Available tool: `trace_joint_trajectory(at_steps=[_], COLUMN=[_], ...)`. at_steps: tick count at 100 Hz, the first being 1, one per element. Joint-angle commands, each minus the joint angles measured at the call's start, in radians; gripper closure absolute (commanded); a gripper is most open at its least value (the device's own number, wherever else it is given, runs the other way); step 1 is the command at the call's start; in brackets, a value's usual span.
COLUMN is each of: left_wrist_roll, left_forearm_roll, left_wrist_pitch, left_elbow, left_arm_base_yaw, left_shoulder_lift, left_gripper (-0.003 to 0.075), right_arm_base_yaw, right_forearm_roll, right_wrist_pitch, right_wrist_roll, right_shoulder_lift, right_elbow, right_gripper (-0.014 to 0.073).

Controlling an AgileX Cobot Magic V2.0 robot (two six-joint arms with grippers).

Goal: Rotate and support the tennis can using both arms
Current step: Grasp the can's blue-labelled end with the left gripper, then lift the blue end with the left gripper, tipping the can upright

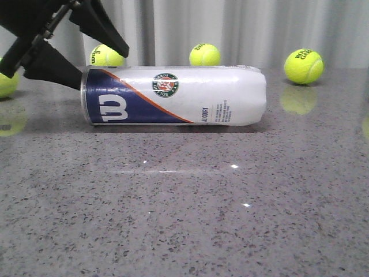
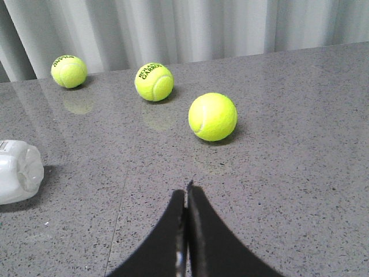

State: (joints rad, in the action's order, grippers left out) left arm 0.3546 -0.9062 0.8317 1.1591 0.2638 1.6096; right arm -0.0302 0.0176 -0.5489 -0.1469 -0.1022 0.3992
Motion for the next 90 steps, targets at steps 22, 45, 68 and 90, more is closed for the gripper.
trace_joint_trajectory(at_steps=[22, 45, 68, 90], left_wrist_roll=[0.057, 0.057, 0.073, 0.11], left_forearm_roll=[-0.129, -0.131, -0.131, -0.129], left_wrist_pitch=[-0.038, -0.043, -0.035, -0.03], left_elbow=[0.036, 0.036, 0.036, 0.038], left_arm_base_yaw=[0.066, 0.068, 0.068, 0.068], left_shoulder_lift=[0.01, 0.01, -0.005, -0.115], left_gripper=[0.0283, 0.0575, 0.0741, 0.0741], right_arm_base_yaw=[-0.006, -0.006, -0.006, -0.006], right_forearm_roll=[0.0, 0.0, 0.0, 0.0], right_wrist_pitch=[0.083, 0.083, 0.083, 0.083], right_wrist_roll=[0.006, 0.006, 0.006, 0.006], right_shoulder_lift=[-0.011, -0.011, -0.011, -0.011], right_elbow=[0.021, 0.021, 0.021, 0.021], right_gripper=[0.0659, 0.0659, 0.0659, 0.0659])
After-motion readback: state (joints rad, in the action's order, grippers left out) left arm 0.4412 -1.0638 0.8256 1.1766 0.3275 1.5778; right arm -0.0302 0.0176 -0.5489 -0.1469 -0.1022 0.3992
